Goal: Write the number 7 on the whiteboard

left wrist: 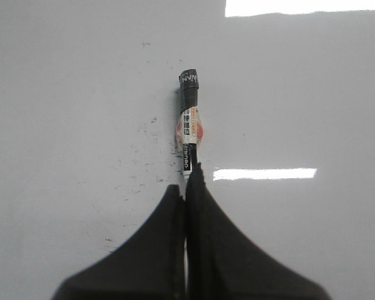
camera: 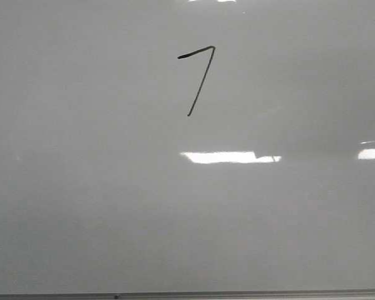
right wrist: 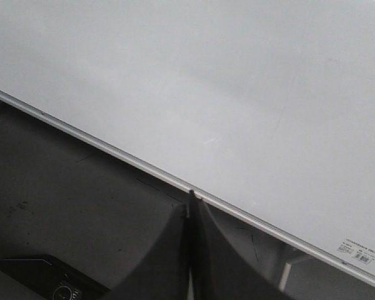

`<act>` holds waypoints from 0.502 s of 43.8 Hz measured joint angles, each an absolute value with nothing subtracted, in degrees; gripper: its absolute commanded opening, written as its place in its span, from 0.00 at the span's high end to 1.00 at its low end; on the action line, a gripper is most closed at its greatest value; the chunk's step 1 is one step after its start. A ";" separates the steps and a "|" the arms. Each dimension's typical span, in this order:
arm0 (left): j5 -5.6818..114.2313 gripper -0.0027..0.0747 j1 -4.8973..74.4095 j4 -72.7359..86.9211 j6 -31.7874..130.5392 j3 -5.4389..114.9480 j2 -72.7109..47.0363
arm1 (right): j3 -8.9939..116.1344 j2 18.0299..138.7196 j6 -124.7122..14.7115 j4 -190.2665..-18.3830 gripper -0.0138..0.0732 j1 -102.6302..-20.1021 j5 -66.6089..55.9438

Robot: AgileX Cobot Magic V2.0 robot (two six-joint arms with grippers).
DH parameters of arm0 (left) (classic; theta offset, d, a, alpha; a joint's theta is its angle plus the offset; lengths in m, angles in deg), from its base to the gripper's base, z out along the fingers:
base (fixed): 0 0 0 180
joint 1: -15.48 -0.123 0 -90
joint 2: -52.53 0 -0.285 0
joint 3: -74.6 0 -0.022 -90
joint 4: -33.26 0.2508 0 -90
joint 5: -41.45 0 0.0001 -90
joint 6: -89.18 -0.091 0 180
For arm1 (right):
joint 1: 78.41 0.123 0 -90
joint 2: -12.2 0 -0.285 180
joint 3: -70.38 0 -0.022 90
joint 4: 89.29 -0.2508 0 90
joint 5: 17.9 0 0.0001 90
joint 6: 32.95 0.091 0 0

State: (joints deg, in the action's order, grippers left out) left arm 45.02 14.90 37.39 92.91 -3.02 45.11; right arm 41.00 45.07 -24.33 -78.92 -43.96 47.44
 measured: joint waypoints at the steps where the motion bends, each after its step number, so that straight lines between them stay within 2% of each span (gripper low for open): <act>1: 45.03 0.99 14.90 37.39 92.91 -3.02 45.11 | 41.00 45.07 -24.33 -78.92 0.98 -43.96 47.44; 22: 44.82 0.99 14.90 33.57 89.18 -3.02 45.11 | 41.00 45.07 -24.20 -78.92 0.98 -43.96 47.56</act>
